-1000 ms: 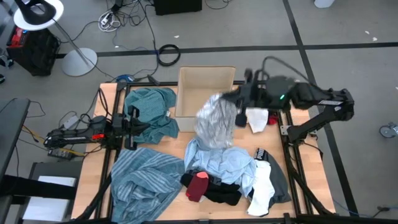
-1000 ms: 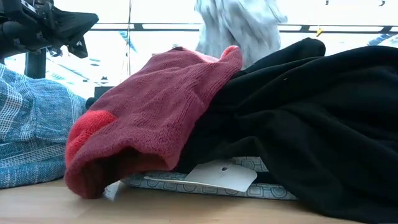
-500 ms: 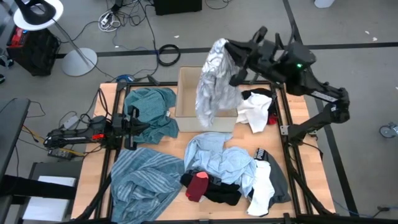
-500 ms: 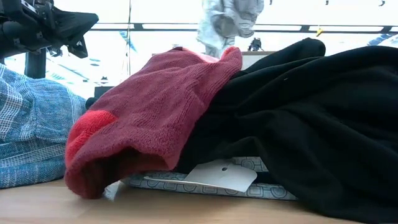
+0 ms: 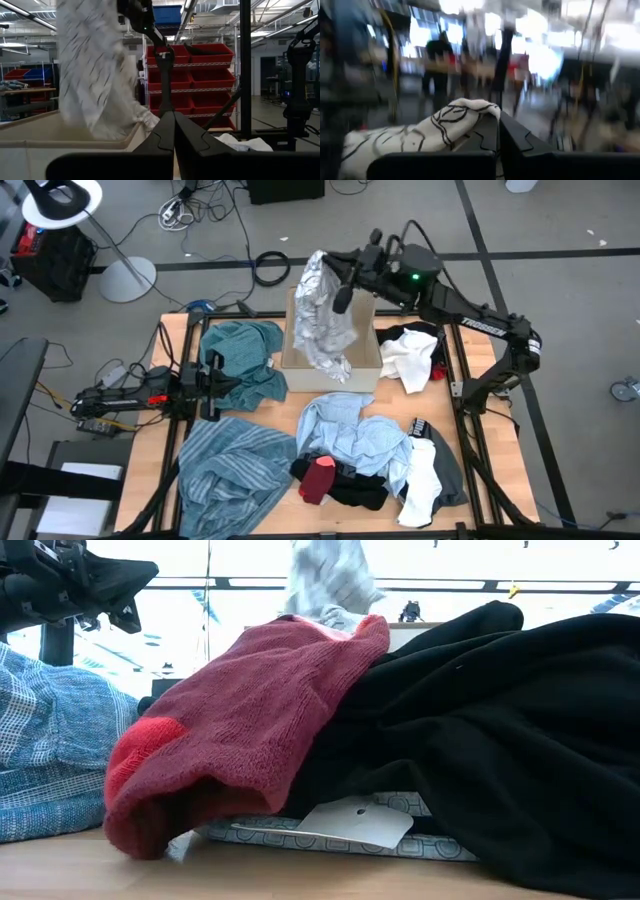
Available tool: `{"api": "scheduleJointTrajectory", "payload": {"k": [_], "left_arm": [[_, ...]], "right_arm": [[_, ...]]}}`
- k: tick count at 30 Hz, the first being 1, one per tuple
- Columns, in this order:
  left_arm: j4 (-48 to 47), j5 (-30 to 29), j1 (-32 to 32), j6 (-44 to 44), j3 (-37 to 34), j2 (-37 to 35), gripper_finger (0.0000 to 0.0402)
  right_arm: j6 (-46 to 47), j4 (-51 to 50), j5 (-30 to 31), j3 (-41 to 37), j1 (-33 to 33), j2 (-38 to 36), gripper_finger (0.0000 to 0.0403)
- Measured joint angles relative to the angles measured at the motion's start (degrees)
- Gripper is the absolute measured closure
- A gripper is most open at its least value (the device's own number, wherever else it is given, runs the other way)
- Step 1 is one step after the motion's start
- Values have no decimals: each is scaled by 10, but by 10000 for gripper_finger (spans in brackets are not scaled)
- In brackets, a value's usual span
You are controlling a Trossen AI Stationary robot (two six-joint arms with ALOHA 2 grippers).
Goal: Sort clothes
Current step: Put the white patterned shirt into the white laundry bin, then put the white pants into the white laundry bin
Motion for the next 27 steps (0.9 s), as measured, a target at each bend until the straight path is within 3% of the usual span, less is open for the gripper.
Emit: {"api": "scheduleJointTrajectory", "payload": {"k": [9,17,27], "left_arm": [[0,0,0,0,0,0,394],[0,0,0,0,0,0,394],[0,0,0,0,0,0,394]], "right_arm": [[167,-262,12,0,-25,-21,398],[208,-317,-76,0,-24,19,354],[197,-424,-73,0,-51,-8,266]]}}
